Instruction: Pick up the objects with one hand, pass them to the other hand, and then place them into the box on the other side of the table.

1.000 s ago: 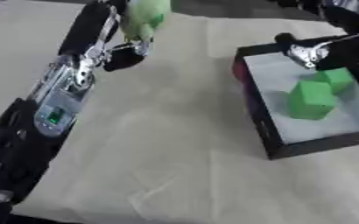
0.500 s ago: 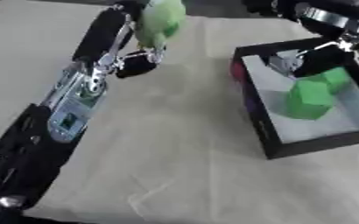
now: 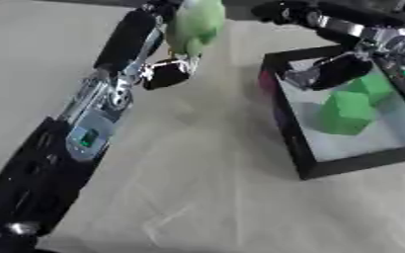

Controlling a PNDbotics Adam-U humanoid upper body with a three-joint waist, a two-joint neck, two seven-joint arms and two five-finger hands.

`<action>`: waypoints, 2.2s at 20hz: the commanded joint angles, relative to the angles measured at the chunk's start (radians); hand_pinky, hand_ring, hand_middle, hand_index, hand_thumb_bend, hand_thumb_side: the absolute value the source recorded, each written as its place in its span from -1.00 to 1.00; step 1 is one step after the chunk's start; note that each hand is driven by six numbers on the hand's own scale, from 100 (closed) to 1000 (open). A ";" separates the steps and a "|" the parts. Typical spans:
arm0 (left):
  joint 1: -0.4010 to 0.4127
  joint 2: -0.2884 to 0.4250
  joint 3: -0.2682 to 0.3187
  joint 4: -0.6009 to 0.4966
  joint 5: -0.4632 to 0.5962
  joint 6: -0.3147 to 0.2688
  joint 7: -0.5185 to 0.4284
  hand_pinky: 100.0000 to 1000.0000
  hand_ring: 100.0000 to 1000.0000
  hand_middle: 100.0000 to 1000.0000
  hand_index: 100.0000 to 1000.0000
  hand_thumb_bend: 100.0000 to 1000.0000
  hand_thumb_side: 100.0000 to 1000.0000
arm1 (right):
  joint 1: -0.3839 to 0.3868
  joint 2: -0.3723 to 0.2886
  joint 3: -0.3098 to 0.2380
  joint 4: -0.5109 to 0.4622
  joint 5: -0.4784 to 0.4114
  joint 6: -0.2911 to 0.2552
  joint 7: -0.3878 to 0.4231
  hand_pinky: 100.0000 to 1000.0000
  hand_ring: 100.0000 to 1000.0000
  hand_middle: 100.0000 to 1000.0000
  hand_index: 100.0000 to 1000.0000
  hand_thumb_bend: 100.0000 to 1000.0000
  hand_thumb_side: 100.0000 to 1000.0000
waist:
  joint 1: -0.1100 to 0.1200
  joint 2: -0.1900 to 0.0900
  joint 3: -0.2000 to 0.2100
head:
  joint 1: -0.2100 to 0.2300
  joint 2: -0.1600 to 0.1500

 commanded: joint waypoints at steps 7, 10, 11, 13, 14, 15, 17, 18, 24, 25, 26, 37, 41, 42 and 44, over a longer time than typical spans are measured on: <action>-0.031 -0.019 -0.016 -0.015 0.015 -0.020 -0.012 0.45 0.37 0.14 -0.12 -1.00 -0.53 | -0.042 0.004 0.000 0.034 0.065 -0.049 -0.031 1.00 1.00 1.00 1.00 -1.00 -0.75 | -0.013 -0.016 0.007 | -0.016 -0.015; -0.029 -0.019 -0.020 -0.016 0.035 -0.019 -0.025 0.44 0.37 0.14 -0.13 -1.00 -0.51 | -0.049 0.000 -0.009 0.019 0.092 -0.082 -0.087 1.00 1.00 1.00 1.00 -1.00 -0.75 | -0.013 -0.015 0.008 | -0.019 -0.016; -0.026 -0.018 -0.020 -0.015 0.049 -0.017 -0.033 0.44 0.37 0.14 -0.13 -1.00 -0.50 | -0.049 -0.002 -0.012 0.012 0.102 -0.095 -0.112 1.00 1.00 1.00 1.00 -1.00 -0.81 | -0.013 -0.015 0.009 | -0.020 -0.016; -0.024 -0.015 -0.022 -0.015 0.079 -0.013 -0.051 0.45 0.37 0.14 -0.13 -1.00 -0.50 | -0.047 -0.005 -0.010 0.002 0.121 -0.116 -0.153 1.00 1.00 1.00 1.00 -1.00 -0.87 | -0.012 -0.014 0.010 | -0.022 -0.017; -0.024 -0.014 -0.023 -0.016 0.090 -0.012 -0.058 0.45 0.37 0.14 -0.13 -1.00 -0.50 | -0.045 -0.005 -0.008 0.000 0.128 -0.125 -0.166 1.00 1.00 1.00 1.00 -1.00 -0.87 | -0.012 -0.014 0.010 | -0.023 -0.018; -0.025 -0.013 -0.024 -0.018 0.098 -0.012 -0.065 0.45 0.37 0.14 -0.13 -1.00 -0.50 | -0.045 -0.004 -0.005 -0.001 0.131 -0.133 -0.175 1.00 1.00 1.00 1.00 -1.00 -0.88 | -0.012 -0.013 0.010 | -0.024 -0.019; -0.025 -0.013 -0.029 -0.020 0.116 -0.013 -0.084 0.45 0.37 0.14 -0.13 -1.00 -0.49 | -0.044 -0.003 -0.001 -0.004 0.127 -0.152 -0.189 1.00 1.00 1.00 1.00 -1.00 -0.94 | -0.013 -0.013 0.011 | -0.026 -0.021; -0.024 -0.014 -0.030 -0.019 0.131 -0.011 -0.098 0.44 0.37 0.13 -0.14 -1.00 -0.48 | -0.045 -0.002 0.000 -0.007 0.121 -0.163 -0.196 1.00 1.00 1.00 1.00 -1.00 -0.99 | -0.013 -0.012 0.011 | -0.027 -0.022; -0.025 -0.012 -0.031 -0.028 0.191 0.007 -0.149 0.44 0.37 0.13 -0.15 -1.00 -0.46 | -0.043 -0.006 0.007 -0.025 0.095 -0.229 -0.208 1.00 1.00 1.00 1.00 -1.00 -1.00 | -0.012 -0.011 0.010 | -0.028 -0.024; -0.025 -0.012 -0.031 -0.030 0.198 0.008 -0.155 0.44 0.37 0.13 -0.15 -1.00 -0.46 | -0.042 -0.006 0.009 -0.026 0.092 -0.238 -0.202 1.00 1.00 1.00 1.00 -1.00 -1.00 | -0.012 -0.011 0.010 | -0.029 -0.024; -0.025 -0.012 -0.031 -0.032 0.205 0.008 -0.160 0.44 0.37 0.13 -0.15 -1.00 -0.46 | -0.042 -0.006 0.011 -0.026 0.090 -0.248 -0.195 1.00 1.00 1.00 1.00 -1.00 -1.00 | -0.012 -0.011 0.010 | -0.029 -0.024; -0.025 -0.007 -0.038 -0.037 0.259 -0.046 -0.253 0.44 0.38 0.14 -0.15 -1.00 -0.42 | -0.025 -0.022 0.017 -0.027 0.053 -0.327 -0.104 1.00 1.00 1.00 1.00 -1.00 -0.93 | -0.014 -0.010 0.011 | -0.035 -0.022; -0.026 -0.005 -0.043 -0.036 0.260 -0.065 -0.288 0.44 0.38 0.14 -0.15 -1.00 -0.42 | -0.023 -0.022 0.017 -0.025 0.050 -0.330 -0.081 1.00 1.00 1.00 1.00 -1.00 -0.90 | -0.014 -0.010 0.011 | -0.035 -0.020; -0.026 -0.005 -0.046 -0.036 0.258 -0.071 -0.300 0.45 0.38 0.14 -0.15 -1.00 -0.42 | -0.023 -0.022 0.018 -0.026 0.049 -0.329 -0.078 1.00 1.00 1.00 1.00 -1.00 -0.90 | -0.014 -0.010 0.011 | -0.035 -0.019; -0.026 -0.005 -0.050 -0.035 0.253 -0.083 -0.325 0.45 0.38 0.14 -0.15 -1.00 -0.42 | -0.022 -0.022 0.018 -0.027 0.047 -0.328 -0.074 1.00 1.00 1.00 1.00 -1.00 -0.90 | -0.014 -0.009 0.011 | -0.035 -0.018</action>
